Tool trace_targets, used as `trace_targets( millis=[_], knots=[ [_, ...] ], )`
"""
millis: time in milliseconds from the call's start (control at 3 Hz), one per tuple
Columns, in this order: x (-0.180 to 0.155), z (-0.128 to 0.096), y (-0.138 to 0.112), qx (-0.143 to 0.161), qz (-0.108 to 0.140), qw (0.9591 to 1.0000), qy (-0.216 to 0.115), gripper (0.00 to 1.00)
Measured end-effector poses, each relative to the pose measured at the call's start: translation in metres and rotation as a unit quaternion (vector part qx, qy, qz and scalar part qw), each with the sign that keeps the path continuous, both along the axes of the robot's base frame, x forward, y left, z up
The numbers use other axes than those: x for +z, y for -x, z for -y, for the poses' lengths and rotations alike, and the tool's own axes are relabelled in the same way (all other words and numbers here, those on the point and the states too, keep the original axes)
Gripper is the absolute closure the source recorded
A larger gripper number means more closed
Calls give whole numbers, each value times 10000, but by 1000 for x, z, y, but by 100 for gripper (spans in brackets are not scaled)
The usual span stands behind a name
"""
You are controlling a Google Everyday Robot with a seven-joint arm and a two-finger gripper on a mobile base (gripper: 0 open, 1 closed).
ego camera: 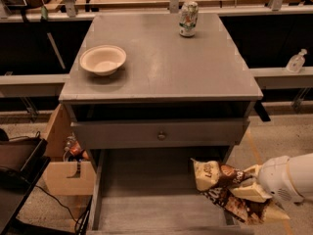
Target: Place brown chip bag into middle drawer
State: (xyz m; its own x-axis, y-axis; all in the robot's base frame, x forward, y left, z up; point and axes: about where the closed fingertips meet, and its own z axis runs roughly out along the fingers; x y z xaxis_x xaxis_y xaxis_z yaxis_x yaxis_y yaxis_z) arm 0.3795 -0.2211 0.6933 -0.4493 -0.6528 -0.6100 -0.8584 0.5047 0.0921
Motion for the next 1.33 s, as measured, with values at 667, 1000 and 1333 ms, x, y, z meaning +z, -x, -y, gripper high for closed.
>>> trace_targets(
  millis=[667, 1000, 1333],
  knots=[
    [-76, -33, -47, 272, -518, 9982, 105, 100],
    [-114, -45, -51, 163, -778, 9962, -343, 100],
    [-147, -51, -52, -121, -1079, 9912, -757, 100]
  ],
)
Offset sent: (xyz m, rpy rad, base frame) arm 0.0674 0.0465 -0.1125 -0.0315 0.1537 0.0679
